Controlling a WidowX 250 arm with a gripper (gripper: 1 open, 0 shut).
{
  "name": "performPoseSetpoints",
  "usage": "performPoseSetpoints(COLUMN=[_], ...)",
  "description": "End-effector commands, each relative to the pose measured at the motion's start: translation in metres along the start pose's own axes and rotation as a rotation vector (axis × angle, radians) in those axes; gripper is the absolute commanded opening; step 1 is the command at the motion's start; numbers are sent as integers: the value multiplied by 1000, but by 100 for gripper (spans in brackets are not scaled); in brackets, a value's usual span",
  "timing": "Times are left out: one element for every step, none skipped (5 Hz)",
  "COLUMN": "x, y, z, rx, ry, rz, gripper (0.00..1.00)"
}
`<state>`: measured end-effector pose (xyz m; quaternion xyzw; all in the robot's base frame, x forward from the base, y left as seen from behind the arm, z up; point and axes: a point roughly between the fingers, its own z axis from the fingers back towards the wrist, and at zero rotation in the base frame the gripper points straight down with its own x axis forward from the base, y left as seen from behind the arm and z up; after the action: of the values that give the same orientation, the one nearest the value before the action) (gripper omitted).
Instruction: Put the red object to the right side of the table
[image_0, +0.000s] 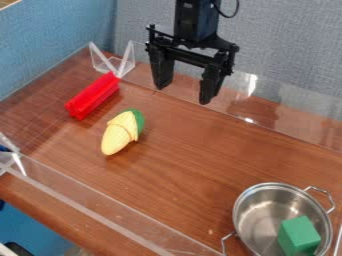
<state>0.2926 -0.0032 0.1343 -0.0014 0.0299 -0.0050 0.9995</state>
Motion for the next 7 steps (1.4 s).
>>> performPoseSetpoints(x=[1, 7, 11, 15, 19, 12, 12], y=[-7, 13, 44, 82, 118, 153, 183], z=[-8, -15, -18, -24, -31, -31, -33], rx=[-2, 1, -1, 5, 10, 11, 17], ry=[17, 26, 23, 15, 1, -10, -12], rz=[3, 38, 88, 168, 237, 299, 341], gripper=[100, 100, 100, 100, 100, 100, 100])
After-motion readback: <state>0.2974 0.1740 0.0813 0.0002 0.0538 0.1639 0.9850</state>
